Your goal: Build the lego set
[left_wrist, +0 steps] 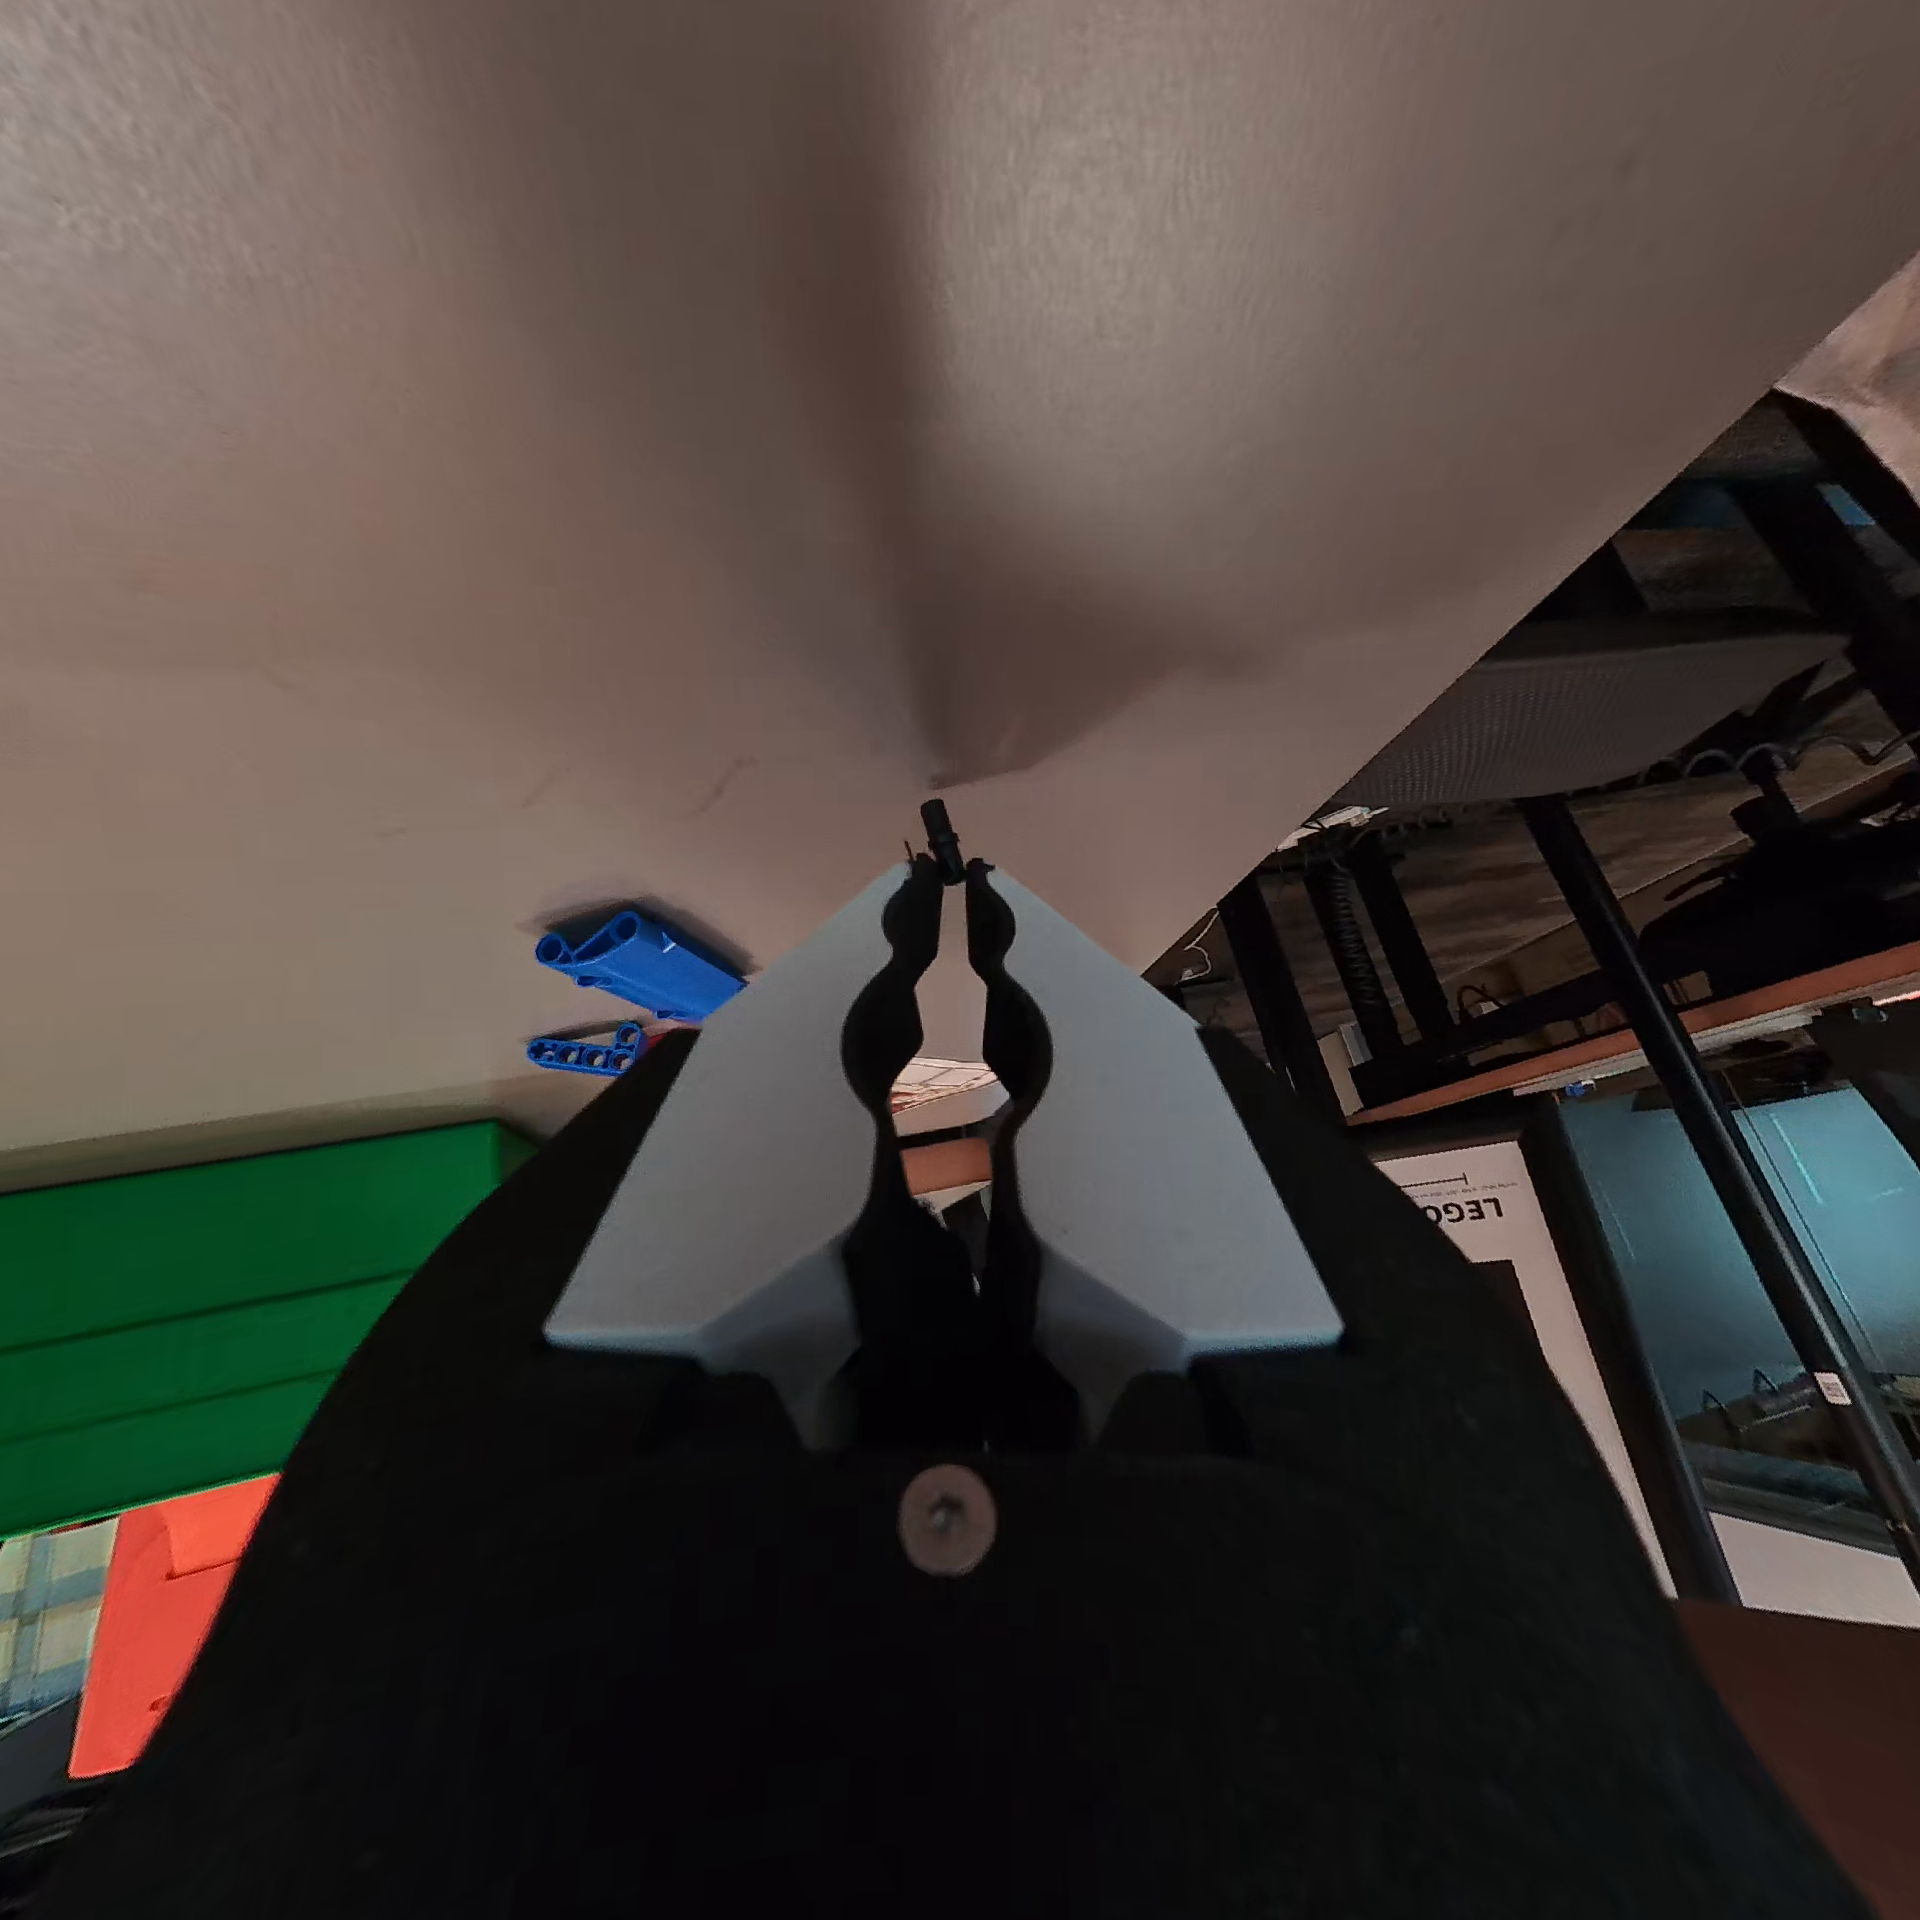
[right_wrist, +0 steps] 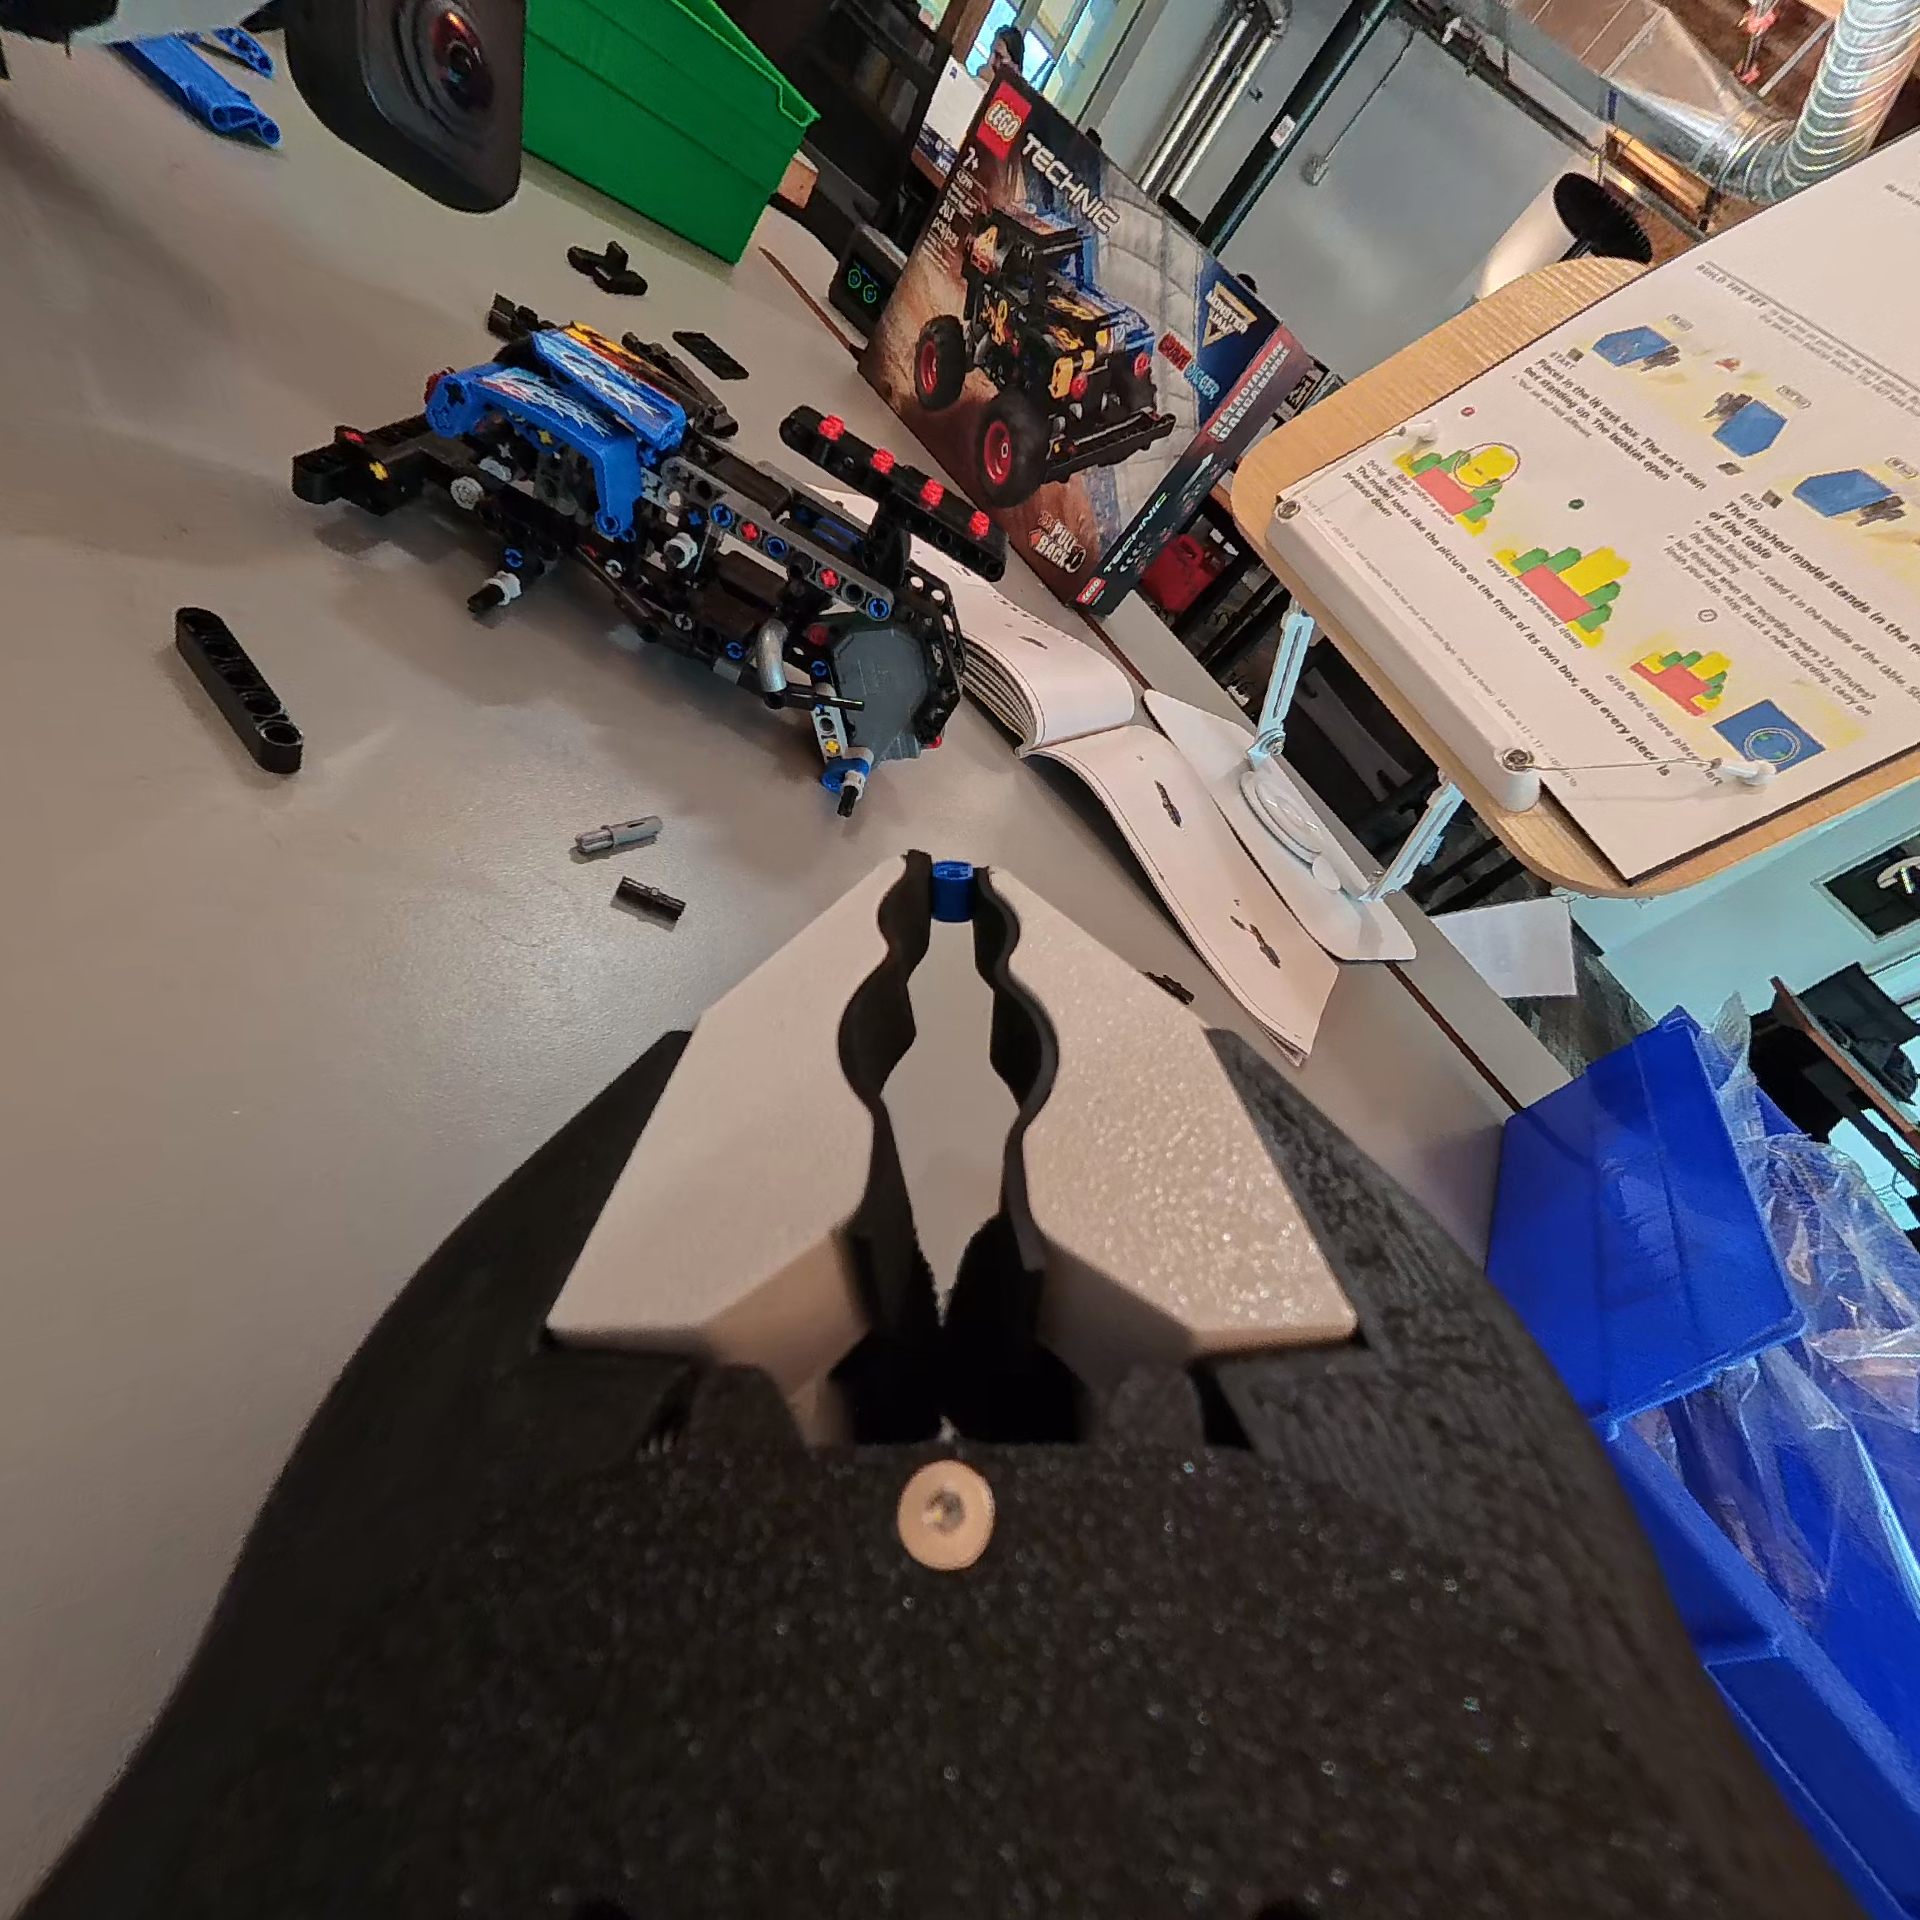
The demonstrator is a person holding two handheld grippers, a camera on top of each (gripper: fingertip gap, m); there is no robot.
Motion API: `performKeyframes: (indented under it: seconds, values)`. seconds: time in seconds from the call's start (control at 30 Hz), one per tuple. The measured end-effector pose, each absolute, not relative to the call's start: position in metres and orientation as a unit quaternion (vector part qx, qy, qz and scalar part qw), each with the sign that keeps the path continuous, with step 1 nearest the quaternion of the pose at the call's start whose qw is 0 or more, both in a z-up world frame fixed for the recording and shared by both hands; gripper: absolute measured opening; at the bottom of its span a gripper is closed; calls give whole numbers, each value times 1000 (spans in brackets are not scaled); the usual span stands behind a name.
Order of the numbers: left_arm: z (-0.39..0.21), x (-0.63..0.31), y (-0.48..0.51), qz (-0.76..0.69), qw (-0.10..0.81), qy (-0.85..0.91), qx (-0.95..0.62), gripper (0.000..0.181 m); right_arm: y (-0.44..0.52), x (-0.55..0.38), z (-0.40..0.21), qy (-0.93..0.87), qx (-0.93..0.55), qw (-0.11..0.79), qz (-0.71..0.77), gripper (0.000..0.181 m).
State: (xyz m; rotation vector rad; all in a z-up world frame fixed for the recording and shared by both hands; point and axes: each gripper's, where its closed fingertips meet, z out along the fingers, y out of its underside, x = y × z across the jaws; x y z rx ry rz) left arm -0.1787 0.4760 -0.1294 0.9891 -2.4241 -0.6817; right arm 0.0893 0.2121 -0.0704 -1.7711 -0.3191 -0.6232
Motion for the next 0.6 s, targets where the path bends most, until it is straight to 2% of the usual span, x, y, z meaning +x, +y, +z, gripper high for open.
performKeyframes:
  seconds: [0.03, 0.6]
  values:
    - [-129, -179, 476, -246, 219, -875, 355, 3, 212, 89, -71, -136, -758, 579, -267, 7]
    - [-131, -179, 479, -252, 225, -873, 351, 3, 211, 88, -70, -138, -756, 582, -266, 7]
